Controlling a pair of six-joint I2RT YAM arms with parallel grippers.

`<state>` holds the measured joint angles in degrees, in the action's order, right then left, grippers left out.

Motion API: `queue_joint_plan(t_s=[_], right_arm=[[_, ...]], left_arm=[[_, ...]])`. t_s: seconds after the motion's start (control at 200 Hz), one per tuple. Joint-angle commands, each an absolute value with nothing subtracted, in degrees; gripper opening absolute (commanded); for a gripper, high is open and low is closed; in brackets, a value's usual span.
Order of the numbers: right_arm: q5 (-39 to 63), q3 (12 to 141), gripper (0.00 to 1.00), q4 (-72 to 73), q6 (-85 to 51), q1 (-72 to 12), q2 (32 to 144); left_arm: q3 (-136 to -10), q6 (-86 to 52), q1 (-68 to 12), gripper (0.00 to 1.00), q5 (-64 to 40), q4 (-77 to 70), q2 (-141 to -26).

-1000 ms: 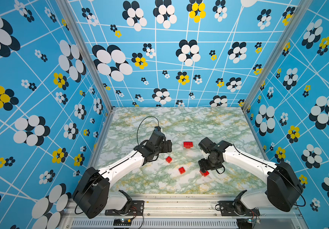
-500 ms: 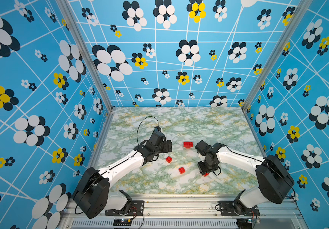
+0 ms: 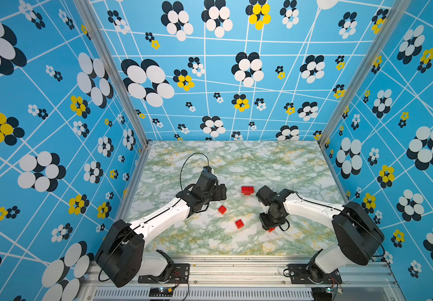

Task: Assemble the letter v with lego
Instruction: Pick up the lego brick from the center of the board.

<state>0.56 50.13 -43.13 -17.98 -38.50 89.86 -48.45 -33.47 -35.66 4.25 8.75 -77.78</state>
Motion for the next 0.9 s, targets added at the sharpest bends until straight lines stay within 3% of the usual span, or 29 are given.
queue_joint_plan(t_s=[0.0, 0.04, 0.26, 0.68, 0.894], right_arm=[[0.7, 49.2, 0.54, -43.6, -17.7, -38.8, 90.0], [0.6, 49.1, 0.49, -43.5, -17.7, -38.8, 90.1], [0.6, 49.3, 0.44, -43.9, -17.7, -38.8, 90.6], [0.5, 49.3, 0.43, -43.9, -17.6, -39.2, 90.5], [1.1, 50.3, 0.32, -44.3, -16.4, -39.3, 87.4]], left_arm=[[-48.5, -33.5, -36.0, 0.89, 4.0, 8.8, -77.2], [-48.5, -33.5, -36.1, 0.89, 4.0, 8.7, -77.3], [-48.7, -33.4, -36.1, 0.89, 4.0, 8.9, -77.5], [-48.7, -33.5, -36.0, 0.89, 3.8, 8.5, -77.9], [-49.4, -33.9, -36.1, 0.89, 1.7, 6.9, -78.9]])
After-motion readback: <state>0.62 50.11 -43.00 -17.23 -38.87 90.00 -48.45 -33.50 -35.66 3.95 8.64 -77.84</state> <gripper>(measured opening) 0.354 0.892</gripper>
